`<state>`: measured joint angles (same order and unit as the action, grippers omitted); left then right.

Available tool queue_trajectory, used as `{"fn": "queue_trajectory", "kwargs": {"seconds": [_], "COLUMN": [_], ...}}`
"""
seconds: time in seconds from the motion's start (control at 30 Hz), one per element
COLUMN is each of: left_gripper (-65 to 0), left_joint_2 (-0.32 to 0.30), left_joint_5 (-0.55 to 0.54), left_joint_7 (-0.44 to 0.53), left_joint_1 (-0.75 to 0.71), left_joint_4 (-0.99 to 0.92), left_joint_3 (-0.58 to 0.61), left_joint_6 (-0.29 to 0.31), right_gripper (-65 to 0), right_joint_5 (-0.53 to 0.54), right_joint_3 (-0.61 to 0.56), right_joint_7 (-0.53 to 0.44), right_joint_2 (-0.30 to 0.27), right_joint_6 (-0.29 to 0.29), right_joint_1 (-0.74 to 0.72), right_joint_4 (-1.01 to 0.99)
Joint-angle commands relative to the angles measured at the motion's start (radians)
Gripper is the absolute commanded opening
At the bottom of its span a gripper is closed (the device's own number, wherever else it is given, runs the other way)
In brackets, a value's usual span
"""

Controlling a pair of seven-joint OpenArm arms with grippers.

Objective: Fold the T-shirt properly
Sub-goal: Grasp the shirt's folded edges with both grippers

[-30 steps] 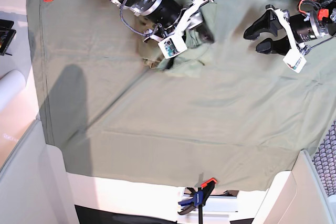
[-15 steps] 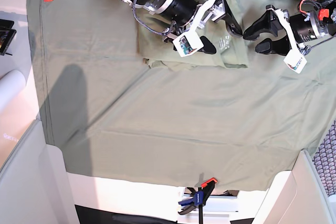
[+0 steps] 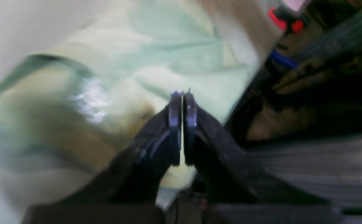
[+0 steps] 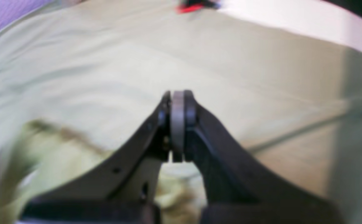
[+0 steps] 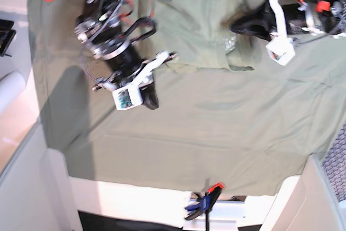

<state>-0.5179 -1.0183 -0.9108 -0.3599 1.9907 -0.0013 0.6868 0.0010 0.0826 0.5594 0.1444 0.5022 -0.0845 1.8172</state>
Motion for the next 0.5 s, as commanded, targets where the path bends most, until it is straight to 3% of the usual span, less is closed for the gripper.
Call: {"fn": "queue_trajectory", "kwargs": {"seconds": [0.0,0.2,0.33,0.47], "left_gripper": [-64.3,-64.4,-64.4,-64.4], "left_joint_2": [-0.013,-0.014,-0.014,-0.035], "left_joint_5": [0.024,0.278,0.360,0.368], "left_joint_7": [0.037,0.102,0.106,0.106], "left_joint_1": [0.003,0.058,0.092,0.093], "left_joint_4": [0.021,0.021,0.011,-0.014], "left_joint_3": [0.042,0.267,0.310,0.310], "left_joint_6": [0.011,0.011,0.011,0.011], "right_gripper": [-65.0,-65.0,-65.0,-65.0], "right_joint_5": [0.014,0.053,0.076,0.078], "right_joint_3": [0.026,0.084,0.053,0.016], "right_joint_7": [-0.022,-0.045,-0.048,-0.052], "right_joint_2": [0.002,-0.051,-0.082,-0.083], "right_joint_6": [-0.001,0.000,0.000,-0.001], "right_joint_1": [-0.034,-0.166,-0.230,-0.242], "right_joint_4": [-0.015,-0.338,-0.515,-0.547]}}
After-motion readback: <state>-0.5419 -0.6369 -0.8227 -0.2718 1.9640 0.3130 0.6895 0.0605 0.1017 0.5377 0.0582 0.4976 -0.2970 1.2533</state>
